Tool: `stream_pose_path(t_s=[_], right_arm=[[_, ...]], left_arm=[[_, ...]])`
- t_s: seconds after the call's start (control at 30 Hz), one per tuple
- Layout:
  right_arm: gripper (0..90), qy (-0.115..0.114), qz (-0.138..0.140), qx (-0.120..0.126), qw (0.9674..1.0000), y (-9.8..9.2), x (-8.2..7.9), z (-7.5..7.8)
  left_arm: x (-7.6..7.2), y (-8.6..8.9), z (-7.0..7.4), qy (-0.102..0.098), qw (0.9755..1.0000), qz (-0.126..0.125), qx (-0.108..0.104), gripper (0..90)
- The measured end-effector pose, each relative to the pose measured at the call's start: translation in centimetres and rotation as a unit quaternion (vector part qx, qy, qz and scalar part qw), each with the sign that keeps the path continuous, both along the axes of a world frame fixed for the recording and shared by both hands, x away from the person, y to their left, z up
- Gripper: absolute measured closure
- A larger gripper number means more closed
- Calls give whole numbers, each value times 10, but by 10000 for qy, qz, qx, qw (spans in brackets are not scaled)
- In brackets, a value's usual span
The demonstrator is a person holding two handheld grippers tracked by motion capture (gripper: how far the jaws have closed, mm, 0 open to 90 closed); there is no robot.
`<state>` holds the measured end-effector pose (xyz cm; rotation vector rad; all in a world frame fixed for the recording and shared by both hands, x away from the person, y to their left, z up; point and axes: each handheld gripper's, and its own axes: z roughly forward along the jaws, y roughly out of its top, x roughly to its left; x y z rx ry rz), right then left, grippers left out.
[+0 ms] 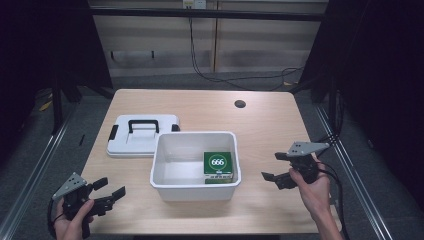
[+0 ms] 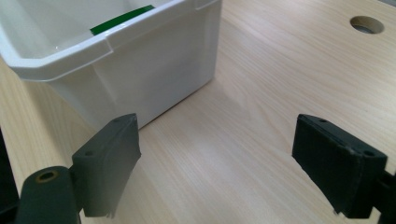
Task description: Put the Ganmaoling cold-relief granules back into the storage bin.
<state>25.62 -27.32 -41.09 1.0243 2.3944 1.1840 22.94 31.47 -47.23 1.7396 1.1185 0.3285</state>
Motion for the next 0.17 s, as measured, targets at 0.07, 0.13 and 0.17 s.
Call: stream_pose_path(t_s=[0.07,0.13,0.17], right_arm=[[144,-8,-75,140,9999,-5,-1,-3],[142,-6,-213,152,9997,-11,-2,-8],[142,4,-278,146,9995,-13,-1,-11]], left_arm=[[0,-1,0,6,10000,-29,-12,159],[0,0,0,9,10000,-7,-8,160],[0,1,0,8,10000,7,-7,159]])
